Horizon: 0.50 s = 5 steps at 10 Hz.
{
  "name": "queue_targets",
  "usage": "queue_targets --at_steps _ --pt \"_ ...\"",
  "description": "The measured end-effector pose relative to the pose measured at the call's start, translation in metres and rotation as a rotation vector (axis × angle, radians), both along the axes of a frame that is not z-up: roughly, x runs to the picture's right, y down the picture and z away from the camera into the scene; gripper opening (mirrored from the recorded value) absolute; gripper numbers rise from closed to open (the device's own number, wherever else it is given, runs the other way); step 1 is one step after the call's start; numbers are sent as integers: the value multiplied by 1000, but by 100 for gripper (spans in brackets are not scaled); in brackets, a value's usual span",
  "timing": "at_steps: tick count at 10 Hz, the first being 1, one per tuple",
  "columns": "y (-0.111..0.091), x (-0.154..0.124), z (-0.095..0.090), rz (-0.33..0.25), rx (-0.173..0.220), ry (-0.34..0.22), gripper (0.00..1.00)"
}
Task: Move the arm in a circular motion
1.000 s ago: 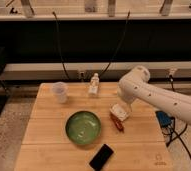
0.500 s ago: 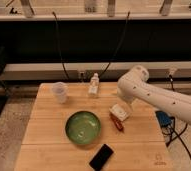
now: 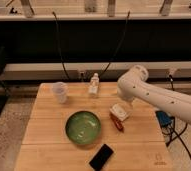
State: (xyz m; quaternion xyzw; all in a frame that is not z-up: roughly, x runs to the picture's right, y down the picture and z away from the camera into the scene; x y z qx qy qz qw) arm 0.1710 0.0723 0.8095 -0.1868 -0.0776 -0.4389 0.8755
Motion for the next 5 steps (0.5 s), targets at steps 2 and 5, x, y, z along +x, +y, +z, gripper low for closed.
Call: queue_targets --at_steps 2,5 --pt "0 3 1 -24 -2 -5 80" --pt "-3 5 5 -62 -5 -11 80"
